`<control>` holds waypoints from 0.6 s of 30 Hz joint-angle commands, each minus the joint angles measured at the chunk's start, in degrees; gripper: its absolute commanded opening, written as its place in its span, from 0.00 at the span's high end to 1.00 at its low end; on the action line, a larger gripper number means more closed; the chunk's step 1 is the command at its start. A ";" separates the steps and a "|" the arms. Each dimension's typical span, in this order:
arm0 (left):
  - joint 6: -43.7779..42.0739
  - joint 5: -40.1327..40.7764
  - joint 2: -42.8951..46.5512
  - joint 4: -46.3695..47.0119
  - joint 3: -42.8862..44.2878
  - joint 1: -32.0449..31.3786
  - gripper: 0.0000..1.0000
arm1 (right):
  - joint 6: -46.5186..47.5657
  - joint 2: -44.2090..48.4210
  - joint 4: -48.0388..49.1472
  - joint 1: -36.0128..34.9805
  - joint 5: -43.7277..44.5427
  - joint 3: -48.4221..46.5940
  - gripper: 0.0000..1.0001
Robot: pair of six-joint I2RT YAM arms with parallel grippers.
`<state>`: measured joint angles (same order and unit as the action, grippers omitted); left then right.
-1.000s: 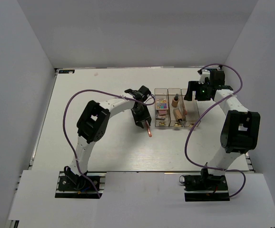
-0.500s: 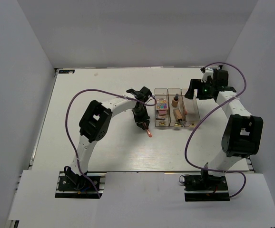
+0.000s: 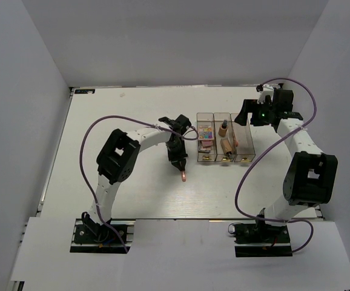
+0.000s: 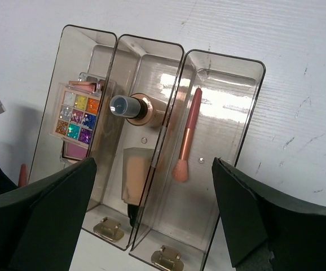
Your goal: Organize the makeup
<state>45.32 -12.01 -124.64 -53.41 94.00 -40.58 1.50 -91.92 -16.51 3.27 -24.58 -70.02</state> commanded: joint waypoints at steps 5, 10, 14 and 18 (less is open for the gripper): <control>-5.85 3.13 8.96 3.92 -1.37 -0.56 0.90 | -0.09 3.76 2.19 0.34 -1.17 1.29 0.11; -9.11 -0.89 13.10 7.69 0.75 -0.56 0.91 | 0.17 4.55 2.71 0.51 -0.74 1.29 0.11; -9.29 -7.39 14.16 17.08 3.11 -0.56 0.90 | -1.06 6.48 5.68 1.04 0.84 2.86 0.11; -4.74 -15.39 8.90 26.92 8.30 -0.56 0.90 | -2.81 9.03 7.63 1.92 2.34 4.01 0.11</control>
<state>38.24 -19.44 -114.72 -37.26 98.65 -40.91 0.43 -86.02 -13.52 4.38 -23.57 -66.41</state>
